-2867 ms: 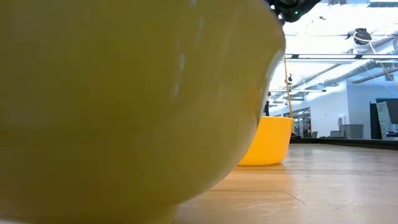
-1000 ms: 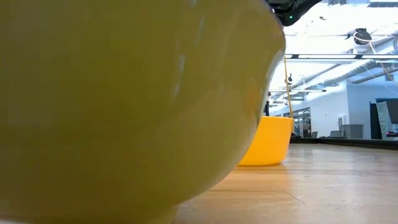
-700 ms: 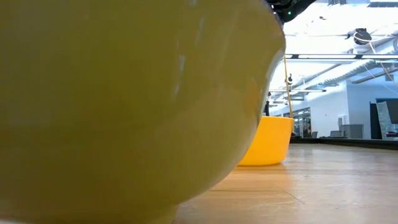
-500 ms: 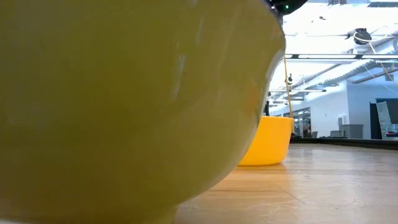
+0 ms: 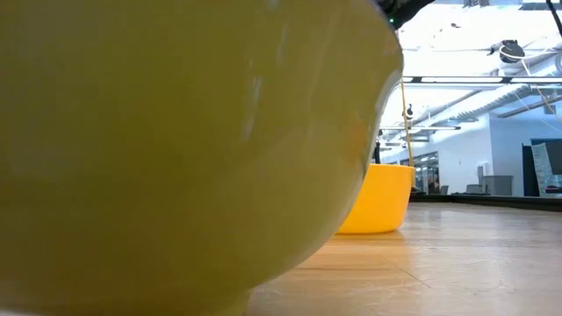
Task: Pick & Place Mini bowls
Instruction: Stack the yellow bowl on the yellow bowl on the shelf
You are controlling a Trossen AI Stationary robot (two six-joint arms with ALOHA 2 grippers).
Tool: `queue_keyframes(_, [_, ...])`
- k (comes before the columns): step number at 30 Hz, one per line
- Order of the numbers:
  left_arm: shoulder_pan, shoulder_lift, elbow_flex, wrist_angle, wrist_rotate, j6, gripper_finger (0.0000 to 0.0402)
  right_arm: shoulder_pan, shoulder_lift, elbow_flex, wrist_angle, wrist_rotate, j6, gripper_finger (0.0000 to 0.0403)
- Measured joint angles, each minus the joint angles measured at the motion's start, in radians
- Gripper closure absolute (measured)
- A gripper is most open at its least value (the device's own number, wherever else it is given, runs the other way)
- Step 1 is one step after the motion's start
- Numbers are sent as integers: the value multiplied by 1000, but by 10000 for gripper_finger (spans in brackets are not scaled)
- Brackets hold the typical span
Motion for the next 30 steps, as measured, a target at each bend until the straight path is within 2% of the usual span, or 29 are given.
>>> queue_keyframes(6, [0,0,0,0,0,1,133,0,1,0,-3,0,-2,397])
queue_keyframes(17, [0,0,0,-1,0,1,133,0,1,0,10,0,-8,329])
queue_keyframes(24, [0,0,0,-2,1,0,133,10,-21,0,73,0,-42,291])
queue_keyframes(30, [0,0,0,-3,1,-1,133,41,-26,0,186,25,-68,287])
